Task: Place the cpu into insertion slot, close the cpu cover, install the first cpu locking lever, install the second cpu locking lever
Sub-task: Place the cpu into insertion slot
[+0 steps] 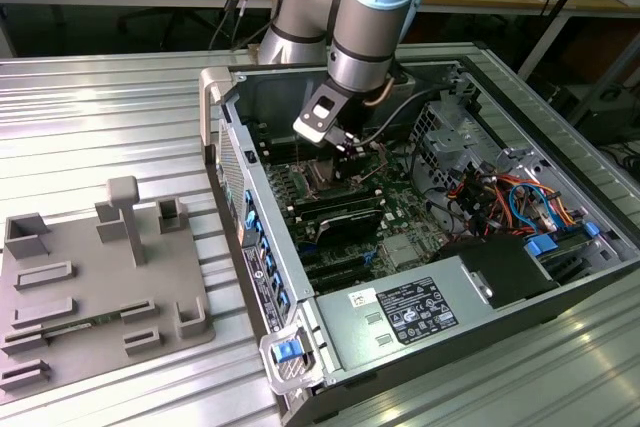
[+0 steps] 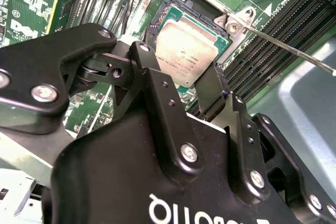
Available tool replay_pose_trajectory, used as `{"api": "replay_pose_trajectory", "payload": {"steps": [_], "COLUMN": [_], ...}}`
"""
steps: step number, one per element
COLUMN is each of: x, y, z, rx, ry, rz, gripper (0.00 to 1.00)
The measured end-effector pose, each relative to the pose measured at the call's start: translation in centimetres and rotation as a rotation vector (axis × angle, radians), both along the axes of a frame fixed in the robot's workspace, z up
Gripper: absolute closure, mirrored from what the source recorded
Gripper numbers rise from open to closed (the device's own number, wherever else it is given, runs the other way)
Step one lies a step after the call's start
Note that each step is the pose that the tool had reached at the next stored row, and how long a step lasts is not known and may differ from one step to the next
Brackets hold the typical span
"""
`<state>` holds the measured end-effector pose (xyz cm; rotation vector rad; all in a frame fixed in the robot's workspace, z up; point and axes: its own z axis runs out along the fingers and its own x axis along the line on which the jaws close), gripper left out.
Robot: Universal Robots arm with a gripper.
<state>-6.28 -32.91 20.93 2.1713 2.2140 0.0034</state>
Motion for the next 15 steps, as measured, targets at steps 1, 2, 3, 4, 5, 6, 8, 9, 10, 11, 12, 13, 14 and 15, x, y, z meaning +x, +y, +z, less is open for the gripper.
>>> {"api": "replay_pose_trajectory", "payload": {"steps": [1, 2, 3, 4, 5, 6, 8, 9, 10, 11, 12, 13, 14, 15], "x": [-0.01, -0.01, -0.05, -0.08, -0.09, -0.09, -0.09, -0.1, -0.1, -0.1, -0.1, -0.1, -0.1, -0.1], "y": [-0.01, 0.0, 0.01, 0.0, 0.0, 0.0, 0.0, 0.0, 0.0, 0.0, 0.0, 0.0, 0.0, -0.01], "z": [-0.01, -0.05, -0.15, -0.27, -0.38, -0.43, -0.53, -0.61, -0.61, -0.64, -0.65, -0.66, -0.66, -0.68], "rx": [-0.0003, -0.0001, 0.0002, 0.0, 0.0, 0.0, 0.0001, 0.0, -0.0002, 0.0, 0.0001, 0.0, 0.0, 0.0002], "ry": [0.0002, 0.0, -0.0001, 0.0003, 0.0005, 0.0006, 0.0006, 0.0006, 0.0008, 0.0007, 0.0007, 0.0007, 0.0007, 0.0006], "rz": [0.0, -0.001, -0.001, -0.001, -0.001, 0.0, -0.001, -0.001, -0.001, -0.001, -0.001, -0.001, -0.001, -0.001], "gripper": [0.45, 0.45, 0.45, 0.45, 0.45, 0.45, 0.45, 0.45, 0.45, 0.45, 0.45, 0.45, 0.45, 0.45]}}
